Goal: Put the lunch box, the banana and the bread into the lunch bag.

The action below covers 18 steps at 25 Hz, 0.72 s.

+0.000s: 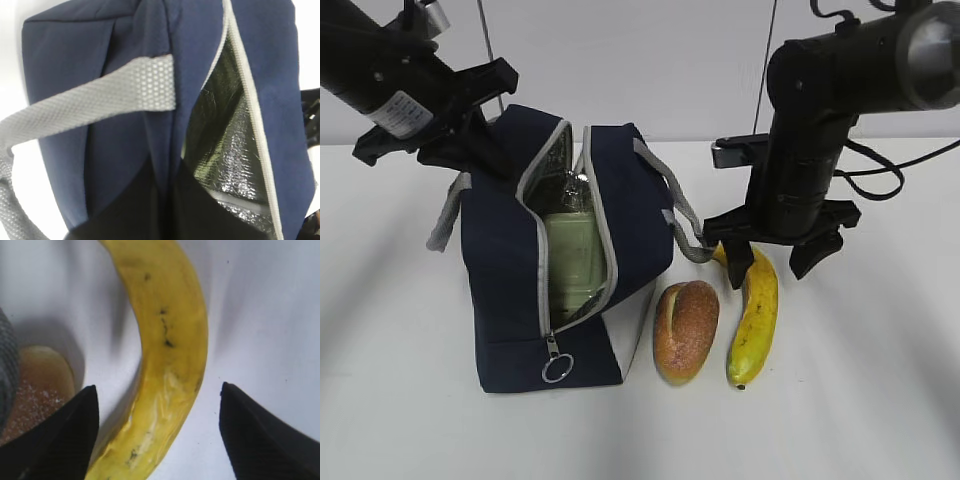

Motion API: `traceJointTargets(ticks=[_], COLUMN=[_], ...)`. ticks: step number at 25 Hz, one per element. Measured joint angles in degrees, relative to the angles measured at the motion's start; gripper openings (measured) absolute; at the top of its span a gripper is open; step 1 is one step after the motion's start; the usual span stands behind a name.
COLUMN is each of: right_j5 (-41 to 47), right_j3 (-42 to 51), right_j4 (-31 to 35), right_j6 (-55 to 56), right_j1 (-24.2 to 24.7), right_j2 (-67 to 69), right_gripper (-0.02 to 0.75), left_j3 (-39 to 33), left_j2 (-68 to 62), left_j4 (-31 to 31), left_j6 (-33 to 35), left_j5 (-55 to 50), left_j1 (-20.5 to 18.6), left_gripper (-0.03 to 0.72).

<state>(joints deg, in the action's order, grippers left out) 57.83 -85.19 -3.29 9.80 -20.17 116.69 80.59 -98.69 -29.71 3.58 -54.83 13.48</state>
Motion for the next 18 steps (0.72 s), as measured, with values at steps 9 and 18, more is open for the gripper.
traceJointTargets(ticks=[9, 18], right_j5=[-2.85, -3.89], right_j3=[-0.12, -0.12], right_j4=[-0.01, 2.57], right_j6=[1.35, 1.65], right_j1=[1.21, 1.92], right_j2=[4.06, 4.85], right_gripper=[0.543, 0.294], left_j3=[0.0, 0.0], left_j2=[0.0, 0.0], left_j4=[0.04, 0.04], left_j6=[0.0, 0.05], left_j5=[0.0, -0.03], left_j1=[0.0, 0.0], left_gripper=[-0.003, -0.003])
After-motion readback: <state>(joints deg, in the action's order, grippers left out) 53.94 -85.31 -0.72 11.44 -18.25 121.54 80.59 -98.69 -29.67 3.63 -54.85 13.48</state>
